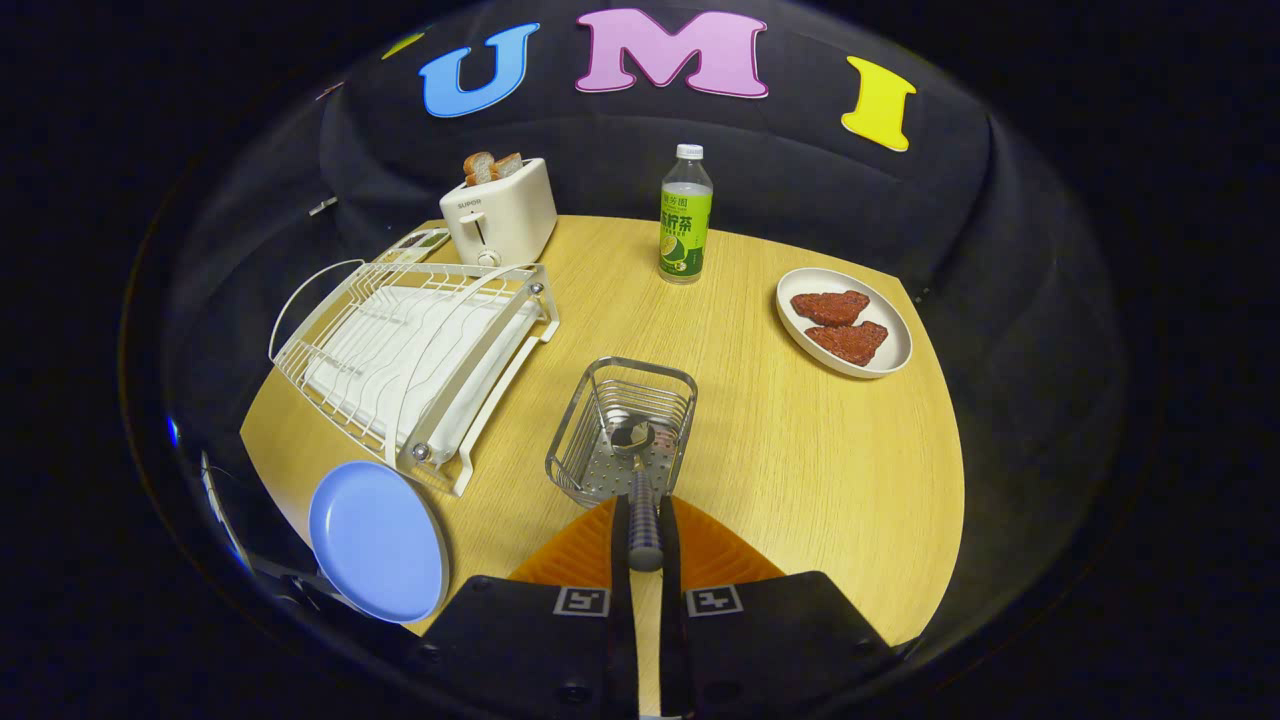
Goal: Take the plate from the dish rack, then take the spoon from the basket and place it into the plate.
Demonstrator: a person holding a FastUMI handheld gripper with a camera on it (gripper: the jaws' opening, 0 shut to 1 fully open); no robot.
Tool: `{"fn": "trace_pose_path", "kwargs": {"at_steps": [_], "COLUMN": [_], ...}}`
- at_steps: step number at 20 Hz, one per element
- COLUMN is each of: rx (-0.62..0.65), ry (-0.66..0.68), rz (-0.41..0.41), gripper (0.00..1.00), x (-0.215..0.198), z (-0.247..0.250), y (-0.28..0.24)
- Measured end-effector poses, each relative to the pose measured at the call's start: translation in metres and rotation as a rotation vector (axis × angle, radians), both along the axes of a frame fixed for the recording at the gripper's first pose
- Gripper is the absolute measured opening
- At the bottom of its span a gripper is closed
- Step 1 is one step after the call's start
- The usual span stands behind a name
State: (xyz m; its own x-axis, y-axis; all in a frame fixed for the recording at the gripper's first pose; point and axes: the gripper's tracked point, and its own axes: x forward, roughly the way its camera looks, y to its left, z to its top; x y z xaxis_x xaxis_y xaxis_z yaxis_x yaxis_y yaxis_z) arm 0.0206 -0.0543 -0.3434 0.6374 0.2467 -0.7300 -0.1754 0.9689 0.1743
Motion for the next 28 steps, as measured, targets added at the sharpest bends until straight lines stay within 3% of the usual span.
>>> {"fn": "trace_pose_path", "kwargs": {"at_steps": [10, 14, 22, 28], "rx": [0.069, 0.124, 0.260, 0.270], "ry": [-0.105, -0.181, -0.272, -0.195], "rz": [-0.081, -0.071, 0.121, 0.258], "gripper": [0.11, 0.11, 0.11, 0.11], "x": [-0.012, -0.031, -0.099, -0.141], "z": [0.066, 0.112, 0.172, 0.139], "y": [-0.008, 0.004, 0.085, 0.149]}}
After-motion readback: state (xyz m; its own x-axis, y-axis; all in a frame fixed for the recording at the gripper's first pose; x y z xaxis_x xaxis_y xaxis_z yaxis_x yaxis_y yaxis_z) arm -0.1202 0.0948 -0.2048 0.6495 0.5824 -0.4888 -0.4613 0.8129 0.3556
